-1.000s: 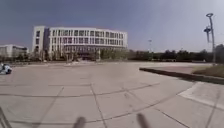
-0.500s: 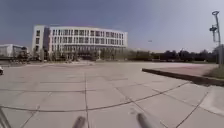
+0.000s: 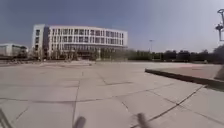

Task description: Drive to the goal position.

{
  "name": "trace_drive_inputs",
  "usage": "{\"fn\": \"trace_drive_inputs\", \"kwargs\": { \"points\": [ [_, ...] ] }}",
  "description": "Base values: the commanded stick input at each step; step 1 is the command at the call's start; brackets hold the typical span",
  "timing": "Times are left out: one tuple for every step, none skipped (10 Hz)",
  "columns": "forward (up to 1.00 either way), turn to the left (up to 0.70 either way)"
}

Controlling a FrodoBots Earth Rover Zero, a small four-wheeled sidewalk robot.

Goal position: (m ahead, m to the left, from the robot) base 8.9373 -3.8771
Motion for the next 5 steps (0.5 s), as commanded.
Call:
{"fn": "trace_drive_inputs", "kwargs": {
  "points": [
    [1.0,0.0],
    [1.0,0.0],
    [1.0,0.0],
    [1.0,0.0],
    [1.0,0.0]
  ]
}}
